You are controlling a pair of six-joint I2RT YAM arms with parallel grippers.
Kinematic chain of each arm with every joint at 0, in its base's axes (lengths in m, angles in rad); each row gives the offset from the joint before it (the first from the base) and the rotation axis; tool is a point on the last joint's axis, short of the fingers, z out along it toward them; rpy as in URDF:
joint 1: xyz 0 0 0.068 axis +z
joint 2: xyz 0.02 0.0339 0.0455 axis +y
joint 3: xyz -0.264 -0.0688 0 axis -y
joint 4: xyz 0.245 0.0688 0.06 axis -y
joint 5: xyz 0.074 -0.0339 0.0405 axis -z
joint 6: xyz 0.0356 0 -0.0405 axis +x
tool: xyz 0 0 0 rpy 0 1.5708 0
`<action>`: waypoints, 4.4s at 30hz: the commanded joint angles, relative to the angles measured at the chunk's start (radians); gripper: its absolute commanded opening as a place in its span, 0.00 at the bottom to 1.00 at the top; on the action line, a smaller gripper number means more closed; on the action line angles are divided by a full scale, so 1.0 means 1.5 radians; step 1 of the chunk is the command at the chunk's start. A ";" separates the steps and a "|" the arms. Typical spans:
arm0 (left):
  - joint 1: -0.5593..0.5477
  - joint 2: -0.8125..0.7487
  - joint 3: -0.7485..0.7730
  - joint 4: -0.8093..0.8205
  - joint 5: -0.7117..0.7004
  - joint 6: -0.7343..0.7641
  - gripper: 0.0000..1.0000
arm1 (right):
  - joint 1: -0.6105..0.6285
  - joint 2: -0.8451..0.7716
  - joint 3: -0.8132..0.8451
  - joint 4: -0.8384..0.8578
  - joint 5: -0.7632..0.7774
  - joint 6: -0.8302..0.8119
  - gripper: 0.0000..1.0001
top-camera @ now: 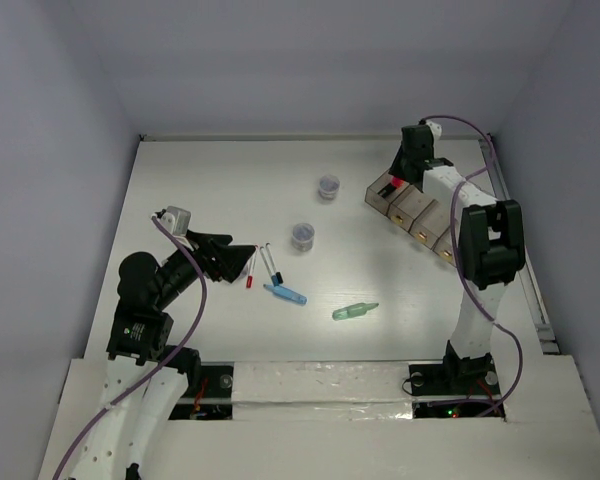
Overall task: Sort the stationery into containers
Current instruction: Place the pen in the storage box, then pick up the stationery from the center of the board, then place the stationery in the storage box, then pick up the stationery from the center of the board.
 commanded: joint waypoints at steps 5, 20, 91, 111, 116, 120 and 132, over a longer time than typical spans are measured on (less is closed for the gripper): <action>0.006 0.002 -0.007 0.021 -0.004 0.002 0.71 | -0.014 -0.038 0.034 -0.012 0.000 0.009 0.48; 0.006 0.001 -0.005 0.012 -0.022 0.002 0.70 | 0.173 -0.226 -0.160 0.078 -0.163 -0.084 0.10; -0.012 -0.019 0.003 -0.007 -0.052 0.004 0.99 | -0.096 -0.063 0.023 -0.047 0.042 -0.088 0.32; -0.018 -0.017 0.002 -0.005 -0.049 0.005 0.99 | -0.109 -0.104 0.002 -0.019 -0.038 -0.075 0.91; -0.018 -0.016 0.003 -0.004 -0.049 0.004 0.99 | -0.030 -0.124 -0.014 0.010 -0.138 -0.114 0.83; -0.018 -0.017 0.002 -0.005 -0.050 0.004 0.99 | 0.066 -0.085 0.035 -0.010 -0.134 -0.165 0.80; -0.018 -0.019 0.003 -0.004 -0.048 0.004 0.99 | 0.182 0.155 0.315 -0.185 -0.095 -0.215 1.00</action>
